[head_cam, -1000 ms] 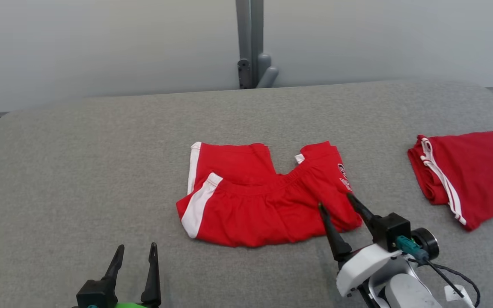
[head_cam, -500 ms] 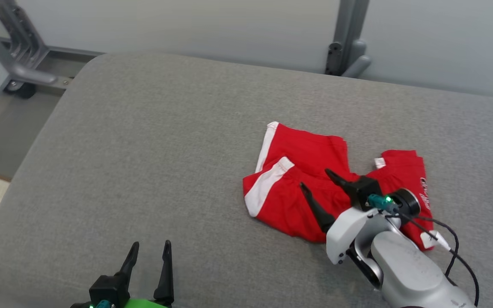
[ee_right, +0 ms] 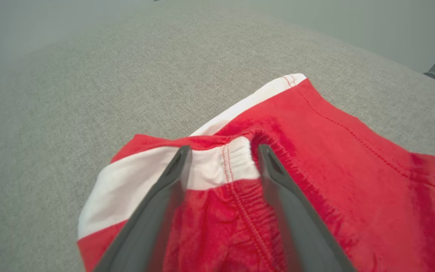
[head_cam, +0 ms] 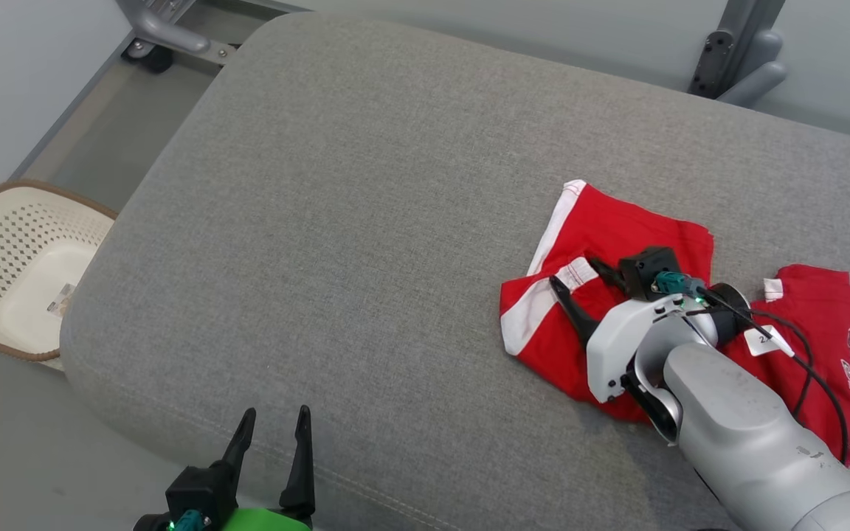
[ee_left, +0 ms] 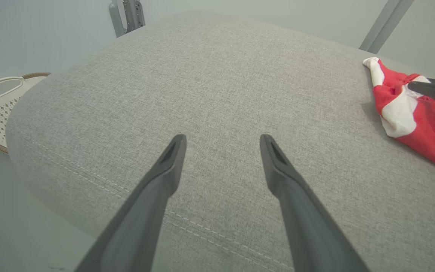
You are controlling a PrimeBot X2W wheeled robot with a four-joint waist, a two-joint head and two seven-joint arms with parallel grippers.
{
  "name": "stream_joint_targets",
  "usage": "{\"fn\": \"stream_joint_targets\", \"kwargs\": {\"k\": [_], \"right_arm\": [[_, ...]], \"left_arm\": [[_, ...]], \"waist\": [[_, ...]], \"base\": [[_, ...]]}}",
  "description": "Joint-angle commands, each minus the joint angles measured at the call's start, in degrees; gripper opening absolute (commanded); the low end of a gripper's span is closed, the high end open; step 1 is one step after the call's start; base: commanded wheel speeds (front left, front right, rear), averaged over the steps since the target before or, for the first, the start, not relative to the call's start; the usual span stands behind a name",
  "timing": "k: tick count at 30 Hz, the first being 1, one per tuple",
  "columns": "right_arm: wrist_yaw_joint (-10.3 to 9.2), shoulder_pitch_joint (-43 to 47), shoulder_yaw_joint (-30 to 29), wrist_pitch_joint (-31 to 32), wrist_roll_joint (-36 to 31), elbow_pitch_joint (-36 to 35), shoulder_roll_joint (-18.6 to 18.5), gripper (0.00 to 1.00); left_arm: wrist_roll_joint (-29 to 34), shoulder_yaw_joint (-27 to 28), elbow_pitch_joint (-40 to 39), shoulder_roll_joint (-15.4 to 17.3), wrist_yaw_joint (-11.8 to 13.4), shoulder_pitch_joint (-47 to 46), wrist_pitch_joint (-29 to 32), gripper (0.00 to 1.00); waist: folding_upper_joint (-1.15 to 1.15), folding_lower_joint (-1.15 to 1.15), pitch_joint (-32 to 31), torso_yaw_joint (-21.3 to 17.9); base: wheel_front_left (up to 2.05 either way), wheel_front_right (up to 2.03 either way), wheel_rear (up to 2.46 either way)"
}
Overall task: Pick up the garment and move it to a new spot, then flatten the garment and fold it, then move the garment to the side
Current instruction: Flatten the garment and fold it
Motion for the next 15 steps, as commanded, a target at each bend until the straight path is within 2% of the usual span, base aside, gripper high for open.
{"fn": "stream_joint_targets", "kwargs": {"k": [1, 3, 4, 5, 10, 15], "right_arm": [[-0.09, -0.4, 0.5, 0.3, 0.9, 0.6, -0.5, 0.51], [-0.09, -0.8, 1.7, 0.5, 2.0, 1.1, -0.6, 0.33], [-0.09, -1.0, 2.3, 0.5, 2.7, 1.4, -0.6, 0.07], [-0.09, -1.1, 3.0, 0.5, 3.1, 1.6, -0.8, 0.00], [-0.09, -2.4, 5.0, -0.9, 5.4, 1.3, -1.2, 0.00], [-0.09, -4.6, 6.0, -2.9, 6.5, -1.8, -1.4, 0.00]], "left_arm": [[-0.3, -0.2, -0.2, 0.0, 0.2, -1.1, 0.0, 1.00], [0.0, -0.5, -0.5, 0.0, 0.0, -1.4, 0.0, 1.00], [0.0, -0.5, -0.5, 0.0, 0.1, -1.4, 0.0, 1.00], [0.0, -0.4, -0.6, 0.1, 0.2, -1.5, 0.0, 1.00], [0.2, 0.0, -0.7, 0.1, 0.3, -1.8, 0.0, 1.00], [0.1, 0.1, -0.4, 0.1, -0.1, -1.2, 0.0, 1.00]], "waist": [[0.00, 0.00, 1.1, 1.0], [0.00, 0.00, 1.1, 0.6], [0.00, 0.00, 1.0, 0.4], [0.00, 0.00, 1.0, 0.2], [0.00, 0.00, 0.6, -0.7], [0.00, 0.00, -0.6, -1.5]], "base": [[0.00, 0.00, 0.00], [0.00, 0.00, 0.00], [0.00, 0.00, 0.00], [0.00, 0.00, 0.00], [0.00, 0.00, 0.00], [0.00, 0.00, 0.00]]}}
